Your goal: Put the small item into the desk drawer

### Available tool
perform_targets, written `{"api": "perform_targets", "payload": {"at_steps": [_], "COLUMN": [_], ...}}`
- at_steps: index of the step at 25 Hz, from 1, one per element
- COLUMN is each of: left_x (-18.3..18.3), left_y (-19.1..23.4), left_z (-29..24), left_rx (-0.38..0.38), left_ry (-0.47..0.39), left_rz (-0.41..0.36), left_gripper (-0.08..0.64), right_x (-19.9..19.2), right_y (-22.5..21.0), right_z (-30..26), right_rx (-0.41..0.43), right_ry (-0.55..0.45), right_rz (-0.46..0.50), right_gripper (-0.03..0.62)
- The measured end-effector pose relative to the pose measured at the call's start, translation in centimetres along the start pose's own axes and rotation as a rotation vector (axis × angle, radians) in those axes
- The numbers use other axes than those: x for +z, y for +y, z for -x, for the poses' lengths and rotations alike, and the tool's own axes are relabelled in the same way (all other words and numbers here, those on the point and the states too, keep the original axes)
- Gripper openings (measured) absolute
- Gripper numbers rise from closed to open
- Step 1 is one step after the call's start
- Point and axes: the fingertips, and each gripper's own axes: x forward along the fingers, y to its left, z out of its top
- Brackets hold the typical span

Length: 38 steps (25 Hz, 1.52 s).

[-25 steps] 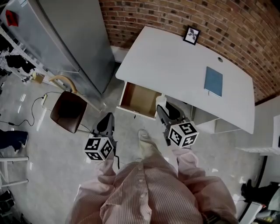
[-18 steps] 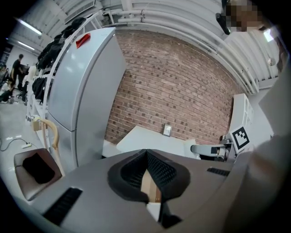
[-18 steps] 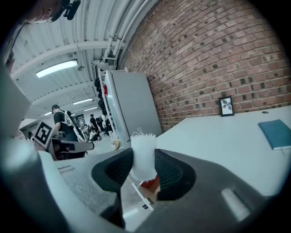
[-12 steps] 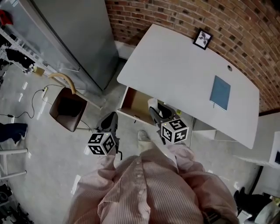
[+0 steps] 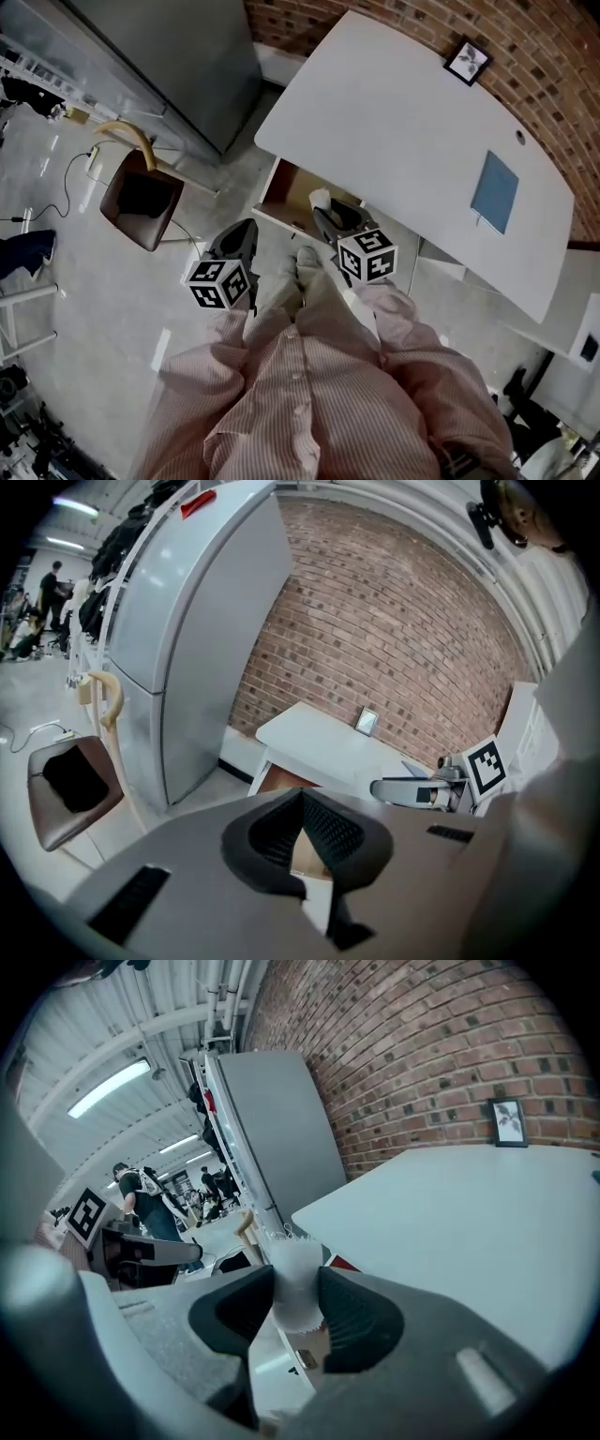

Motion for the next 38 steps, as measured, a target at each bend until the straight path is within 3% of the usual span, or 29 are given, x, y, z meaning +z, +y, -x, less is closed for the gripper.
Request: {"api": "perform_targets", "payload": {"at_steps": [17, 27, 38], "left_x": [-5.1, -8.4, -10.0], "left_y": [5.0, 6.8, 7.5], "left_z": [-8.4, -13.0, -14.6], "left_rx": [-0.019, -0.023, -0.006], "left_ry": [0.099, 0.113, 0.118], "left_rz": [0.111, 0.148, 0.185], "left_gripper": [-0.002, -0.002, -0.002], "right_x": [-8.7, -14.2, -18.2], "right_y": [-6.9, -9.4, -10.7], "right_z": [-10.5, -15.7, -17.9], "right_rx": [-0.102, -0.083, -0.067], "right_ry": [0.227, 0.353, 0.487], "right_rz": [0.001, 0.068, 0.113], "right_gripper": [0.155, 0.155, 0.155]}}
